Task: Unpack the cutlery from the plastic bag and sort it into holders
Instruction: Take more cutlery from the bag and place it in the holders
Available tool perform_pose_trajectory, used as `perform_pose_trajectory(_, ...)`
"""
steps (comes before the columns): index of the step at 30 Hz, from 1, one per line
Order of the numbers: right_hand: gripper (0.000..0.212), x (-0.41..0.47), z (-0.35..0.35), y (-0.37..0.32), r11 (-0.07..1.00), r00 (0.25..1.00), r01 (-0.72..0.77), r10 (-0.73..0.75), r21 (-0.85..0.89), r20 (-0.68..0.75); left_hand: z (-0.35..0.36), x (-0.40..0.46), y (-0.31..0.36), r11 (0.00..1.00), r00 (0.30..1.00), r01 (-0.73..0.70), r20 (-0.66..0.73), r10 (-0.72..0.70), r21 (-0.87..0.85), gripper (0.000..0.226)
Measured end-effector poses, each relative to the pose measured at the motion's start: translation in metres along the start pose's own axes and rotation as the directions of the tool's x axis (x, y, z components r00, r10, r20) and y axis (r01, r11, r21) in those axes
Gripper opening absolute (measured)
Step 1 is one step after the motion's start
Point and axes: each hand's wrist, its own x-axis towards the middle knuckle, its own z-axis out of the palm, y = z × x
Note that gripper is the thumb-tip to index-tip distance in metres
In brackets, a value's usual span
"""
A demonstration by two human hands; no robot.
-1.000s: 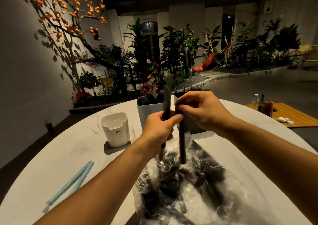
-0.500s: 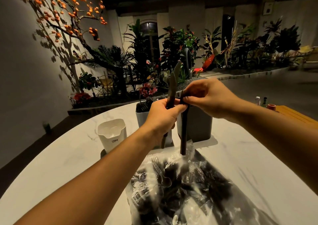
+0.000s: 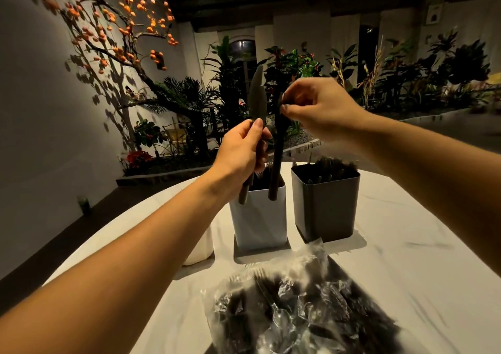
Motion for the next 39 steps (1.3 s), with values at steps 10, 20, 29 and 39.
perform_pose_trajectory(10,0.018,-0.005,0.005,0.013,0.908,0.946,-0.317,0.285,0.272,0.153,0.018,0.005,-0.016,0.998,0.993,0.046,0.108,-0.050,0.038,0.039)
perform_pose_trajectory(20,0.006,-0.015,-0.008,0.020,0.936,0.975,-0.221,0.217,0.276,0.045,0.029,-0.003,-0.019,0.999,0.971,-0.004,0.240,-0.007,0.046,0.036)
perform_pose_trajectory(29,0.006,-0.006,-0.028,0.025,0.989,0.992,-0.083,0.094,0.126,-0.079,0.043,0.020,-0.013,0.954,0.980,-0.168,0.148,0.135,0.246,0.022)
perform_pose_trajectory(39,0.011,0.004,-0.046,0.046,0.998,0.996,-0.013,0.007,-0.069,-0.089,0.069,0.056,-0.012,0.924,0.979,-0.200,0.098,0.178,0.326,0.015)
